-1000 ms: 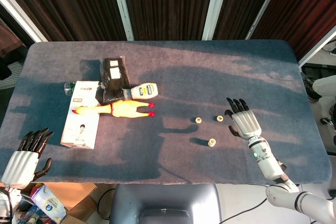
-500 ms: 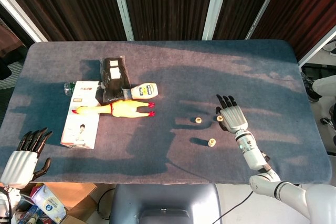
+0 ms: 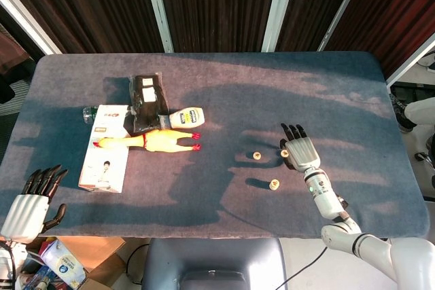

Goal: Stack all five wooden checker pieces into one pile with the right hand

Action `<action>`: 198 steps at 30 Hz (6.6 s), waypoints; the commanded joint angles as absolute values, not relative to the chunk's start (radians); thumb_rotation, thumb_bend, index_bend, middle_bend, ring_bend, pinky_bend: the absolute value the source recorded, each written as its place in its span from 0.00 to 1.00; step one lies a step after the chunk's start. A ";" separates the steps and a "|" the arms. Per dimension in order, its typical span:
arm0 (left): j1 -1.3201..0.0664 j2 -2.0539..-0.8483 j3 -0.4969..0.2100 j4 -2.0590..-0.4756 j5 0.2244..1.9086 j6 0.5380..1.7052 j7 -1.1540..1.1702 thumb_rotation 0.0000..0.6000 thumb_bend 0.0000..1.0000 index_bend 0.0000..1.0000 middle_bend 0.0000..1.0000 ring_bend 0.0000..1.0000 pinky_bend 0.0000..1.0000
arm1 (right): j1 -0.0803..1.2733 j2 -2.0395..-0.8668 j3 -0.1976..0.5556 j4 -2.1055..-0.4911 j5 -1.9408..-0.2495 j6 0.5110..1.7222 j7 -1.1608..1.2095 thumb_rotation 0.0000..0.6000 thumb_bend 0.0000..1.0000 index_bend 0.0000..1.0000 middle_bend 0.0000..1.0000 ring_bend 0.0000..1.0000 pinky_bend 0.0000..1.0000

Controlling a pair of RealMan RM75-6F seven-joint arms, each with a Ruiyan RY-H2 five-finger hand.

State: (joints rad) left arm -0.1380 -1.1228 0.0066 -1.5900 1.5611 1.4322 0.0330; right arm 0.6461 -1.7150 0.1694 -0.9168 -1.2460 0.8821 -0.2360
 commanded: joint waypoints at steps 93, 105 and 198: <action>-0.133 -1.122 0.007 -1.588 1.571 1.445 0.024 1.00 0.48 0.00 0.00 0.00 0.00 | 0.627 -1.500 0.195 -1.349 -1.254 0.961 -0.241 1.00 0.48 0.48 0.08 0.00 0.00; -0.132 -1.117 0.006 -1.587 1.568 1.446 0.015 1.00 0.48 0.00 0.00 0.00 0.00 | 0.722 -1.684 0.212 -1.183 -1.120 0.883 -0.386 1.00 0.48 0.50 0.08 0.00 0.00; -0.125 -1.108 0.007 -1.589 1.572 1.458 -0.003 1.00 0.48 0.00 0.00 0.00 0.00 | 0.530 -1.459 -0.020 -1.362 -1.496 1.110 -0.260 1.00 0.48 0.66 0.08 0.00 0.00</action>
State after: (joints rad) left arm -0.1252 -1.1080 0.0070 -1.5890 1.5724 1.4577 -0.0029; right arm 0.5306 -1.4579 -0.0204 -1.3617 -1.4957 1.1104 -0.2613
